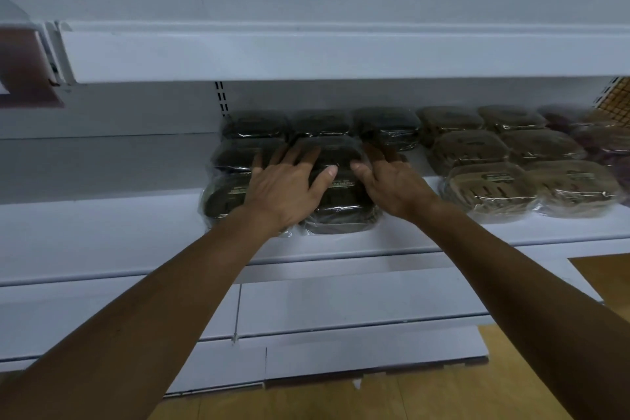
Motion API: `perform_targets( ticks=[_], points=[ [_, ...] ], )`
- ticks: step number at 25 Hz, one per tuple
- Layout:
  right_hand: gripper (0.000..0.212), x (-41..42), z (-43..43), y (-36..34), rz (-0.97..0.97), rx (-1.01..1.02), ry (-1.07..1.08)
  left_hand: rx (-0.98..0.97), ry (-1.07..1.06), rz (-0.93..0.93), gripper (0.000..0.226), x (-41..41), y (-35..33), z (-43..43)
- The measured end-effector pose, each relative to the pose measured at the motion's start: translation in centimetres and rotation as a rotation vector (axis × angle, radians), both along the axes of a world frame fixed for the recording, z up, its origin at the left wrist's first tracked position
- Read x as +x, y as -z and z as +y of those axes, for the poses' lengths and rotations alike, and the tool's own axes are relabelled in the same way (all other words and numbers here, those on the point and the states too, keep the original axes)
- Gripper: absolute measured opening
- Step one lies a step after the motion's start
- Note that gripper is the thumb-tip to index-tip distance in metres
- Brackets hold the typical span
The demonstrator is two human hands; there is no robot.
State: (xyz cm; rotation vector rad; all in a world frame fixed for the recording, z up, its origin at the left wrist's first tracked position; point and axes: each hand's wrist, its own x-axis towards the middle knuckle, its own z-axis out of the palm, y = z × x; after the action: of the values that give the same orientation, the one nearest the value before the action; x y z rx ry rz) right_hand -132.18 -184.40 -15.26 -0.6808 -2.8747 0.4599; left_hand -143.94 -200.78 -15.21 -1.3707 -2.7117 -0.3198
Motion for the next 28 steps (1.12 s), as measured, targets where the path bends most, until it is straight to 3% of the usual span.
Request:
perform_targets(
  ticks=[10,20,28],
  points=[
    [0.053,-0.3,9.1,1.0,0.007,0.052,-0.048,-0.019,-0.145,-0.145,0.054,-0.4,-0.2,10.3],
    [0.069,-3.7,14.5,2.4,-0.077,0.295,-0.056,-0.013,-0.277,-0.055,0.056,-2.0,2.2,14.1],
    [0.068,-4.6,14.7,2.5,-0.067,0.190,-0.153,0.040,-0.266,-0.014,0.053,-2.1,2.6,14.1]
  ],
)
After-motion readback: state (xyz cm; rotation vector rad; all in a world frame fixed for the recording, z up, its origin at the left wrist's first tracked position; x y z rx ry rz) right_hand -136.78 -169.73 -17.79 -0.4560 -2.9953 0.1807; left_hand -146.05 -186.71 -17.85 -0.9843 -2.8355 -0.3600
